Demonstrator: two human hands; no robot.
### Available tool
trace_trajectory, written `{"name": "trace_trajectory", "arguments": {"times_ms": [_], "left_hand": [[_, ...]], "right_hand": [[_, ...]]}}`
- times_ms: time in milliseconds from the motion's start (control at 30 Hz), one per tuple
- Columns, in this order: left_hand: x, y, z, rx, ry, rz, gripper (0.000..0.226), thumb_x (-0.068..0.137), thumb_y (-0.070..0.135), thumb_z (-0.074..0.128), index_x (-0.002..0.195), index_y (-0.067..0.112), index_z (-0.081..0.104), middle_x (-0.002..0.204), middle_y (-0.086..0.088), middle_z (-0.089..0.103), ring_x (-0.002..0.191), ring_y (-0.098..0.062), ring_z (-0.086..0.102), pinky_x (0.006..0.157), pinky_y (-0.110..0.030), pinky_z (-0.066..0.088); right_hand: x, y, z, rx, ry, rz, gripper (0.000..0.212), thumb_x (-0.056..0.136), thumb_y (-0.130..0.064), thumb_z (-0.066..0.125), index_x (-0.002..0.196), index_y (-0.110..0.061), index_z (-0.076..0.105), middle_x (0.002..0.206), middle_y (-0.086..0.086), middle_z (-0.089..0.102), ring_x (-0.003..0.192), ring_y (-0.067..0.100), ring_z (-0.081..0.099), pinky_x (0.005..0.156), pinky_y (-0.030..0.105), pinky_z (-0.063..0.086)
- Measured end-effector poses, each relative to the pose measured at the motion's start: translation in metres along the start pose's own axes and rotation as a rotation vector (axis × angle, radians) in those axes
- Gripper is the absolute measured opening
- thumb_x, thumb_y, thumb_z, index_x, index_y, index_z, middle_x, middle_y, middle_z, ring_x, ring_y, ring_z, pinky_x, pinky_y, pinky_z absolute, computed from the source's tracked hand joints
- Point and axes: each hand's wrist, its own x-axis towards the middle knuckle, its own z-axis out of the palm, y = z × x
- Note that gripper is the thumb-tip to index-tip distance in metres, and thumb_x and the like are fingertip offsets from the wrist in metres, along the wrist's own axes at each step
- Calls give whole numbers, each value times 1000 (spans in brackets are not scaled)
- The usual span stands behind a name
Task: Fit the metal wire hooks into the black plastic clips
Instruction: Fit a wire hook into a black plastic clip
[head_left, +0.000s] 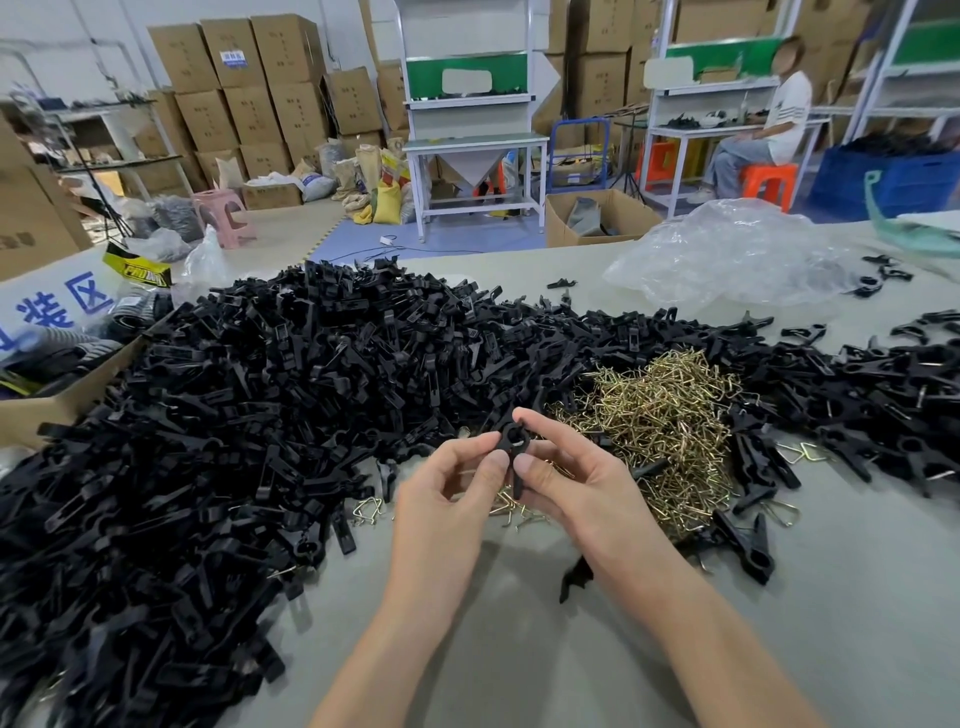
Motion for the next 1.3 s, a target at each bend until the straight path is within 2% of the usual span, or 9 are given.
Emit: {"name": "trace_trajectory", "arguments": {"times_ms": [133, 300, 400, 567, 733, 833, 900, 1033, 1300], "left_hand": [[-2, 1, 1, 63, 10, 26, 17, 96, 13, 65, 101, 26, 75, 86, 3, 75, 76, -3, 65, 70, -11, 50], [-4, 2, 1, 87, 9, 48, 21, 98, 12, 61, 100, 28, 74, 84, 7, 75, 72, -2, 63, 67, -13, 51], [-6, 3, 2, 105, -16, 58, 26, 99, 10, 57, 102, 29, 74, 85, 10, 75, 67, -3, 60, 63, -16, 48], [-6, 1, 2, 165, -101, 123, 38, 100, 7, 54, 117, 36, 71, 106, 10, 70, 83, 1, 66, 71, -11, 48], [-2, -17, -4, 656, -57, 264, 25, 101, 25, 52, 125, 32, 56, 105, 19, 58, 94, 0, 57, 79, -16, 45], [-2, -26, -7, 1014, -171, 302, 31, 100, 40, 49, 129, 30, 57, 111, 14, 55, 107, -7, 51, 96, -28, 42], [-3, -31, -5, 1135, -220, 321, 36, 100, 49, 47, 130, 35, 59, 114, 11, 53, 111, -12, 48, 97, -31, 38], [-2, -33, 0, 1136, -220, 326, 23, 99, 50, 50, 116, 41, 63, 108, 15, 49, 109, -10, 47, 92, -28, 33], [-3, -32, 3, 1045, -207, 413, 11, 102, 33, 51, 101, 28, 60, 104, 14, 52, 99, -7, 49, 86, -24, 38]], "right_hand": [[-1, -2, 0, -23, 21, -29, 45, 88, -4, 70, 109, -43, 77, 86, -14, 70, 91, 16, 71, 87, 29, 59], [-2, -2, 0, -23, -20, -53, 42, 77, -20, 75, 113, -41, 76, 88, -11, 71, 88, 16, 72, 83, 26, 59], [-1, -2, -2, -11, -33, -65, 36, 79, -19, 74, 112, -33, 77, 94, -2, 74, 89, 18, 73, 82, 27, 59], [0, -5, -6, -42, 16, -85, 24, 76, -22, 75, 97, -34, 76, 99, -1, 76, 91, 14, 73, 76, 24, 58], [2, -13, -14, 48, 193, -142, 30, 73, -19, 74, 103, -19, 68, 103, 1, 76, 89, 11, 70, 72, 22, 58], [2, -19, -23, 149, 286, -161, 34, 73, -18, 72, 106, -17, 64, 96, -5, 76, 83, 8, 69, 69, 23, 58], [2, -20, -25, 165, 325, -162, 34, 73, -21, 72, 105, -18, 64, 89, -9, 74, 78, 7, 69, 68, 22, 58], [3, -18, -23, 155, 344, -147, 33, 73, -23, 73, 105, -20, 64, 95, -4, 75, 76, 9, 70, 64, 22, 57], [3, -18, -24, 165, 355, -132, 34, 72, -24, 73, 105, -21, 64, 100, -2, 77, 77, 10, 71, 64, 21, 56]]}}
